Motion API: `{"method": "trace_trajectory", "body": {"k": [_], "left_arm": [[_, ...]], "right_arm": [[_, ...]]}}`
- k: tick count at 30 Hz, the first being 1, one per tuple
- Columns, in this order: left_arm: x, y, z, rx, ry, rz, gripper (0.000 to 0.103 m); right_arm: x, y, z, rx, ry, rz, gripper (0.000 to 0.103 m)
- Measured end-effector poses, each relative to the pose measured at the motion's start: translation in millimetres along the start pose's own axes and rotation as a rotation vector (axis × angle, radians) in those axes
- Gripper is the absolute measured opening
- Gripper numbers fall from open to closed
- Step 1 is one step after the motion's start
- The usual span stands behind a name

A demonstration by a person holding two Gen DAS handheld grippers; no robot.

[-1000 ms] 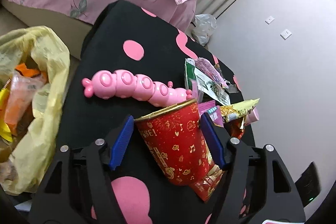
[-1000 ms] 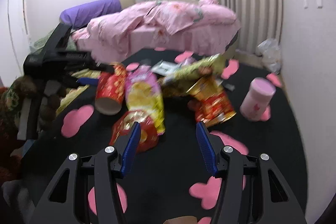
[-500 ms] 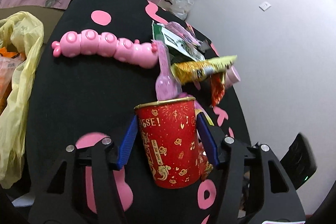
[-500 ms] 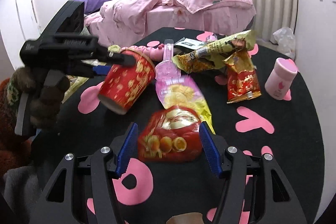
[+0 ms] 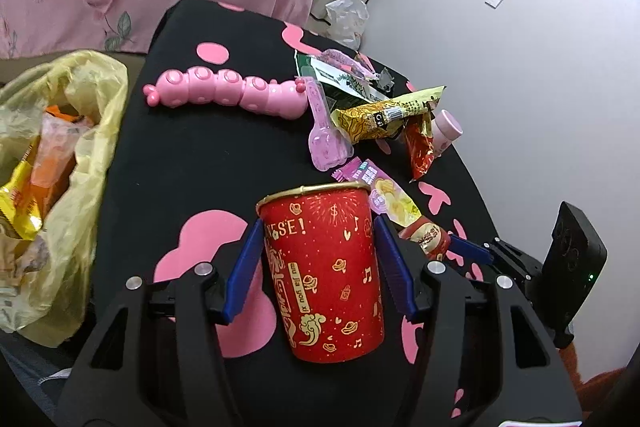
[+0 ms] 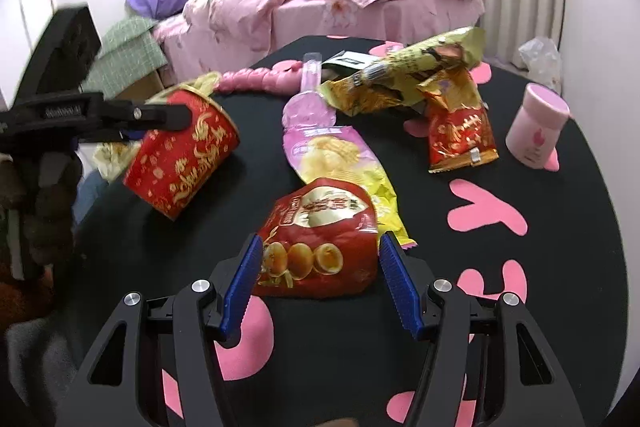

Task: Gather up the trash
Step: 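Grasp the red snack packet with the right tool while the left tool holds the red cup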

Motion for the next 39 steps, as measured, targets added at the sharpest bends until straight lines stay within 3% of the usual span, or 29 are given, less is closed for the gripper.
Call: {"method": "trace_trajectory", "body": {"k": [9, 14, 17, 22, 29, 31, 33, 39], "left_arm": [[-22.4, -4.9, 6.3, 0.024, 0.043, -0.061, 0.054], [-32.2, -10.4, 9.6, 0.011, 0.057, -0.074, 0.055], [-36.6, -11.5, 11.9, 0.007, 0.065, -0.075, 0.055], [-34.8, -12.4, 9.4, -0.041, 0.069, -0.063, 0.055], [-31.3, -6.1, 12.5, -0.034, 0.056, -0.086, 0.055], [-31.2, -4.7, 12.4, -0.027, 0.056, -0.094, 0.055], [-29.7, -2.6, 12.9, -0.019, 0.059, -0.093, 0.055], [-27.6, -1.4, 17.1, -0.005, 0.033, -0.089, 0.055]], "right_arm": [[-8.2, -13.3, -2.0, -0.104, 0.033, 0.090, 0.057], [-0.1, -16.0, 10.7, -0.235, -0.007, 0.205, 0.057], [-7.8, -1.6, 12.0, -0.223, 0.006, 0.281, 0.057], [-26.6, -5.3, 6.7, -0.126, 0.036, 0.175, 0.057], [-13.5, -46.0, 4.8, -0.303, 0.069, 0.213, 0.057], [-11.9, -51.1, 4.7, -0.345, 0.069, 0.205, 0.050], [-13.6, -46.9, 3.1, -0.361, 0.084, 0.227, 0.050], [-8.2, 14.0, 19.7, -0.273, -0.002, 0.383, 0.049]]}}
Point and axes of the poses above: each gripper's, at about its wrist camera, not at the fingertips, and x roughly the way its jaws point, y to its right, z to its underside, the point moved 7 cm from there along x, roughly the way its jaws point, and after that the axes turned 6 degrees about z, right-handed, at the moved point
